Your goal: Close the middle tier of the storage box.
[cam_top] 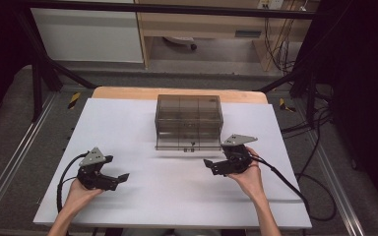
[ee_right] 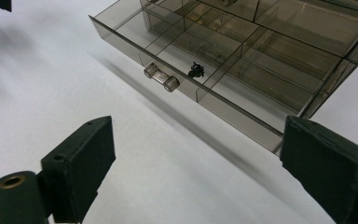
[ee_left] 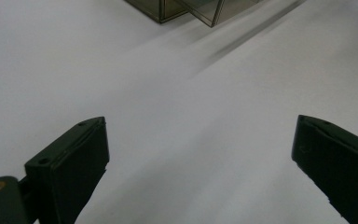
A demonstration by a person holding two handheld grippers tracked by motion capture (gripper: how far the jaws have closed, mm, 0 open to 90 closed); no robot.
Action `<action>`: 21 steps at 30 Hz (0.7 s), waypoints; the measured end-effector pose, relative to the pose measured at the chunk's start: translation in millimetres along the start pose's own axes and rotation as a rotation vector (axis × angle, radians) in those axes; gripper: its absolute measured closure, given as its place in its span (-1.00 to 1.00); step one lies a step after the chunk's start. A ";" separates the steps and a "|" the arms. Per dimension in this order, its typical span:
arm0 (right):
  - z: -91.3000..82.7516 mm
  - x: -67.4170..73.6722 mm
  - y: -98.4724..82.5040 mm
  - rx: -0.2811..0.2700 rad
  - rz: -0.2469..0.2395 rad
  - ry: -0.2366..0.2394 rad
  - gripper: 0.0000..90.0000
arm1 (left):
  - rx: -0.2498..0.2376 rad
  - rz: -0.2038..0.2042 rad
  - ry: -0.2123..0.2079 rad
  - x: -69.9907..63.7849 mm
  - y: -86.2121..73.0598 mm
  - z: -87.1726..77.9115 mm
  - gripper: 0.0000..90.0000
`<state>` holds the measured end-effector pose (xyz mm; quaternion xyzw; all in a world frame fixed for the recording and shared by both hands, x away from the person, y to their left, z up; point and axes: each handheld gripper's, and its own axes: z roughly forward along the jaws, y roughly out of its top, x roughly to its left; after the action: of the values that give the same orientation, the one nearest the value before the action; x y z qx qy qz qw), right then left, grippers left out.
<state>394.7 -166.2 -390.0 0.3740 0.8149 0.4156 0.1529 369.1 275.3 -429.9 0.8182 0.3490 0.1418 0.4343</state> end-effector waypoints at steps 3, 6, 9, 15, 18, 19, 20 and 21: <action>-1.0 0.1 -1.7 -0.016 0.000 0.001 -0.60 | -0.002 -0.002 -0.001 0.2 0.3 0.1 -0.93; -2.7 -0.1 -2.8 -0.024 0.010 0.005 -0.46 | -0.001 -0.002 -0.002 0.2 0.5 0.5 -0.93; -3.2 -0.1 -3.6 -0.026 0.001 0.008 -0.36 | -0.001 -0.001 -0.001 -0.2 0.8 0.5 -0.93; -1.8 1.1 -4.7 -0.013 -0.013 0.020 -0.11 | -0.002 -0.005 -0.001 0.6 0.7 0.1 -0.93; -1.1 1.7 -4.8 -0.009 -0.012 0.025 0.00 | 0.000 -0.004 -0.002 0.6 1.0 0.6 -0.93; -0.8 1.8 -5.0 -0.009 -0.014 0.025 0.04 | 0.000 -0.004 -0.003 0.6 1.0 0.7 -0.93; -0.8 1.7 -5.1 -0.007 -0.017 0.027 0.07 | 0.000 -0.005 -0.003 0.6 1.1 0.8 -0.93; -0.4 2.0 -5.4 -0.005 -0.018 0.027 0.11 | 0.000 -0.005 -0.003 0.5 1.1 0.8 -0.93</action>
<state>390.6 -167.0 -393.9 0.3606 0.8191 0.4213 0.1466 370.4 274.6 -429.5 0.8175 0.3506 0.1396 0.4351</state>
